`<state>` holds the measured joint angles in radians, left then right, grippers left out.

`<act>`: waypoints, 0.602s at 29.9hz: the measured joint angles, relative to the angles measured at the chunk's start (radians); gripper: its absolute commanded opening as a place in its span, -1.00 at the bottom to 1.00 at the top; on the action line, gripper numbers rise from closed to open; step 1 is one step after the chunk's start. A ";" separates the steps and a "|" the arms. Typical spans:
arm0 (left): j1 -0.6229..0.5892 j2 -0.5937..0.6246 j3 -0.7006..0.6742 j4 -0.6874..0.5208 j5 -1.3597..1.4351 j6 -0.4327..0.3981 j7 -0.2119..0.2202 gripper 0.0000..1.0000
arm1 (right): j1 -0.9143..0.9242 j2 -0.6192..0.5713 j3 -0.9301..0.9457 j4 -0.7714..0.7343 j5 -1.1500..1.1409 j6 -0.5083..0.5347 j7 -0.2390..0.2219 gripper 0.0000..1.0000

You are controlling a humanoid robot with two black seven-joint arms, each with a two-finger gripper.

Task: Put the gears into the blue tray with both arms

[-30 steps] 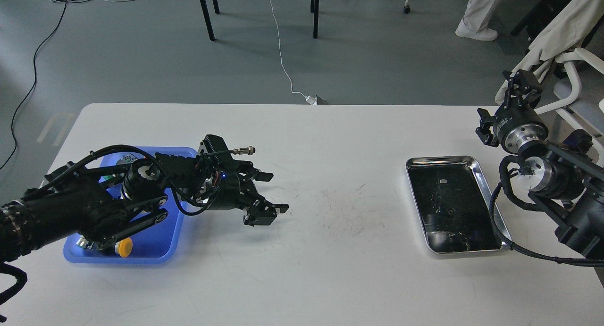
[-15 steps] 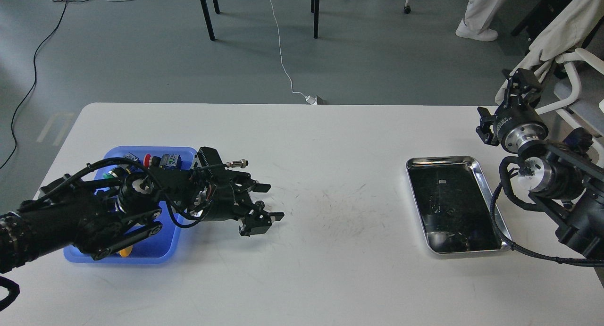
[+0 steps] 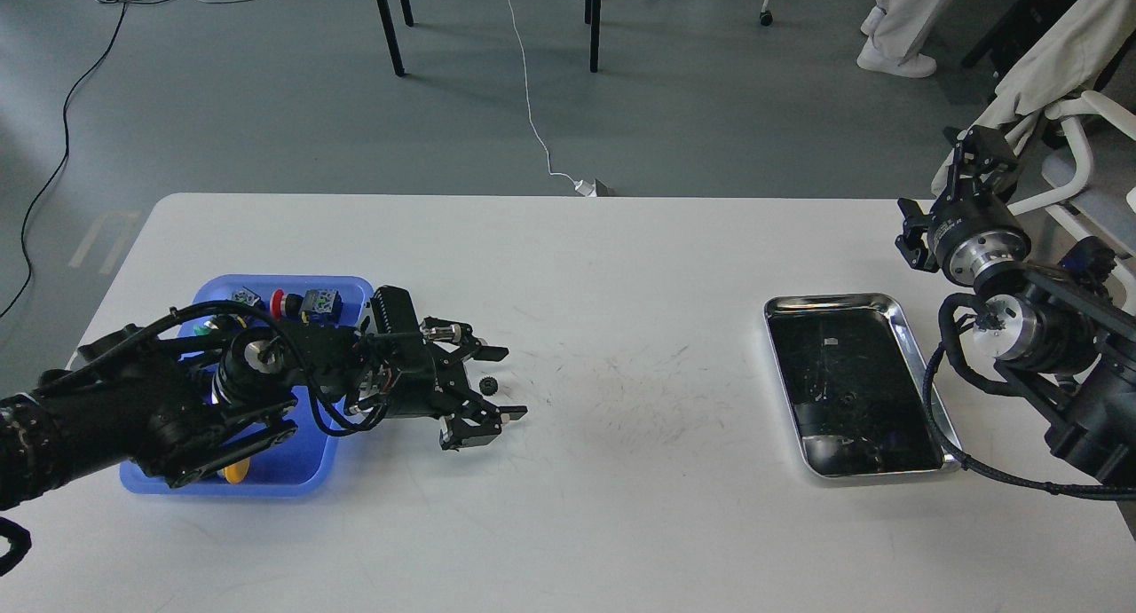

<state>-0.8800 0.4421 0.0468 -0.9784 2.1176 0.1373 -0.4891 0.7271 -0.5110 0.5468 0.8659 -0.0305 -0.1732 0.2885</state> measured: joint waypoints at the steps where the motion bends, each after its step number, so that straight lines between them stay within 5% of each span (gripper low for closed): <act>1: 0.001 0.005 0.000 0.007 0.003 0.006 0.000 0.58 | 0.002 0.000 0.000 0.000 0.000 0.000 0.000 0.98; 18: 0.014 0.010 0.009 0.107 -0.006 0.047 0.000 0.53 | 0.008 -0.002 -0.001 0.001 -0.002 -0.002 -0.001 0.98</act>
<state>-0.8656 0.4520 0.0563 -0.8719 2.1118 0.1842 -0.4887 0.7355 -0.5127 0.5454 0.8666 -0.0321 -0.1749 0.2872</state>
